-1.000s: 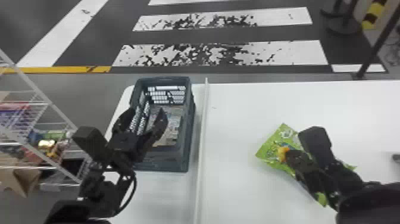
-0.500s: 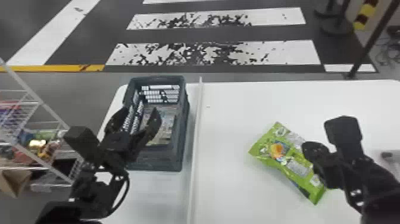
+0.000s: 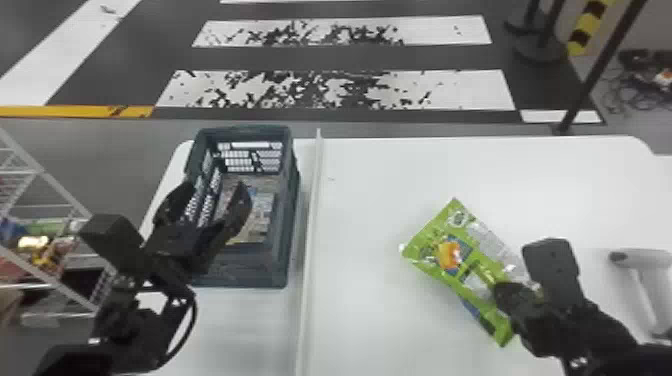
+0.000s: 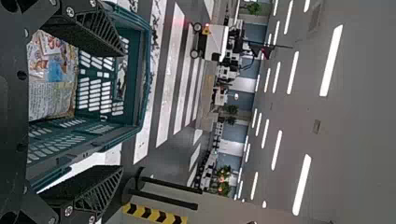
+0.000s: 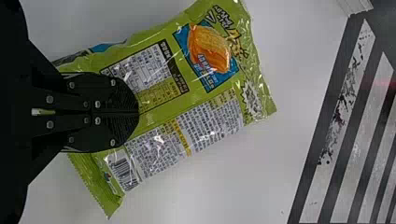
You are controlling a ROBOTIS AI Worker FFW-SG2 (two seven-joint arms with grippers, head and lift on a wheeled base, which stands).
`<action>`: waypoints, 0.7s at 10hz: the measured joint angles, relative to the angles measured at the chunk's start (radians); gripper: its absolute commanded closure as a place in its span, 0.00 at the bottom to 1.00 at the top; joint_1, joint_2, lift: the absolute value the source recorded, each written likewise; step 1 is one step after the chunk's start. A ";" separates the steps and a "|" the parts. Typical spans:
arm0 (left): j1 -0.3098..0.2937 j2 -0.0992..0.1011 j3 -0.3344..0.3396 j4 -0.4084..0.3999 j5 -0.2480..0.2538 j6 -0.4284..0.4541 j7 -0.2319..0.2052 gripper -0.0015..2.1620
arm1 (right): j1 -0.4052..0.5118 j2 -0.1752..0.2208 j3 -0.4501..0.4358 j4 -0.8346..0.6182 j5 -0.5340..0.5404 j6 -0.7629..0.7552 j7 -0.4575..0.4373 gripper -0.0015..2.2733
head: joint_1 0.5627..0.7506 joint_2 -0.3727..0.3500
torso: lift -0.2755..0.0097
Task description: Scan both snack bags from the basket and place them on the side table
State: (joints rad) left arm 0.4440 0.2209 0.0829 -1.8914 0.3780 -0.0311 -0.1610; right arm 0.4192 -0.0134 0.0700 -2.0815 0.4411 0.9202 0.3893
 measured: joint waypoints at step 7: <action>0.007 -0.005 0.000 -0.003 -0.001 0.000 -0.002 0.07 | 0.020 0.003 0.147 -0.219 -0.009 0.097 0.067 0.99 | 0.70 0.78 | 0.70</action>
State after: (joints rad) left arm 0.4507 0.2163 0.0825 -1.8942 0.3773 -0.0314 -0.1626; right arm 0.4395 -0.0104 0.2174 -2.3005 0.4323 1.0173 0.4566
